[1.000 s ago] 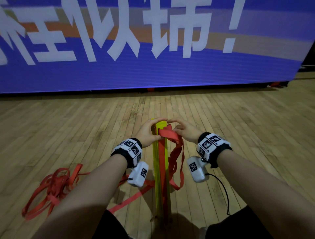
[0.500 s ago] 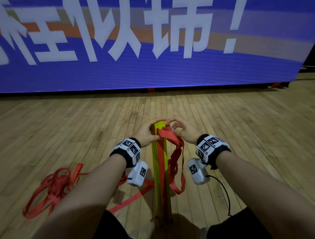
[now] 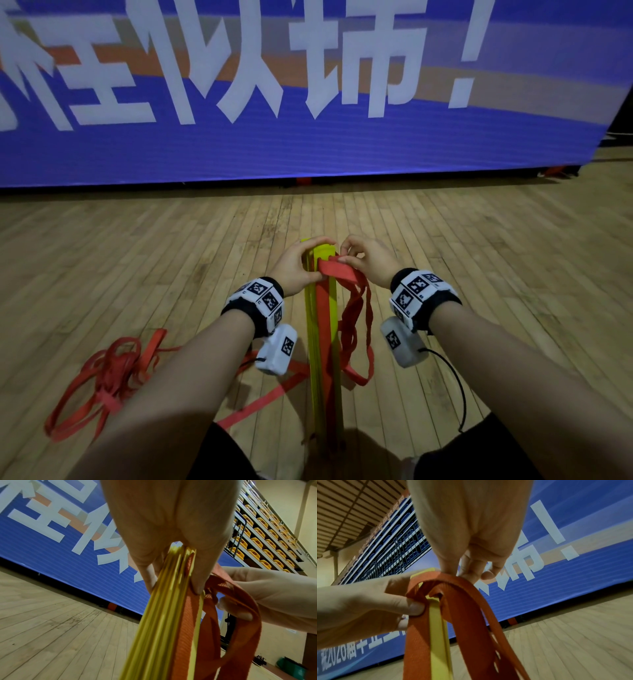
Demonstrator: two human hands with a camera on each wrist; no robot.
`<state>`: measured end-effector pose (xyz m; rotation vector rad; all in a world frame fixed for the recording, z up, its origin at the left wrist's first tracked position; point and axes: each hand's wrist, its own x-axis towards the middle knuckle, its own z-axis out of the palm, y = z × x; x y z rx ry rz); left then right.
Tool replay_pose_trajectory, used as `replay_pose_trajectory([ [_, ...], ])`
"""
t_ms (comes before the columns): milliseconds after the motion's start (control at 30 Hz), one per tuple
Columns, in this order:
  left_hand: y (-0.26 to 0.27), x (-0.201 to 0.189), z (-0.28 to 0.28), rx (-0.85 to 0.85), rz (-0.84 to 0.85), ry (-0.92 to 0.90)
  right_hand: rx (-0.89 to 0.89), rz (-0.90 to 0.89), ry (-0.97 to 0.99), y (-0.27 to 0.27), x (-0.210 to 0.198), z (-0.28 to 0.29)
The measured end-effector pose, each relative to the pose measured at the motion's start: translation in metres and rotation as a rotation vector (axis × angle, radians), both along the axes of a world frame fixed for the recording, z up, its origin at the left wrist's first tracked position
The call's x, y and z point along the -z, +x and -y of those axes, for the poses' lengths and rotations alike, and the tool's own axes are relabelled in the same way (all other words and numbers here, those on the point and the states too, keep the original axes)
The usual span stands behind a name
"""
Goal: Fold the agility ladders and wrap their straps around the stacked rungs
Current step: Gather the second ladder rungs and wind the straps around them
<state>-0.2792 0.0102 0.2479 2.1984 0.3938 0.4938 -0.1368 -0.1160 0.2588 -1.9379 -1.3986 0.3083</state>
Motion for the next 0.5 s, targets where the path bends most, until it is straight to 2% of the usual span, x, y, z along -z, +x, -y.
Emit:
replay_pose_trajectory([
  [133,0.0011,-0.0018,0.0037,-0.016,-0.057,0.059,-0.006,-0.19,0.036,-0.0019,-0.0002,0.0014],
  [300,0.0022,-0.0045,0.0103,0.004,-0.065,0.086,0.004,-0.269,0.051,-0.0009,0.0005,0.0042],
  [500,0.0001,-0.0072,0.0085,0.003,-0.036,0.106,-0.051,-0.341,-0.026,0.0023,0.0048,0.002],
])
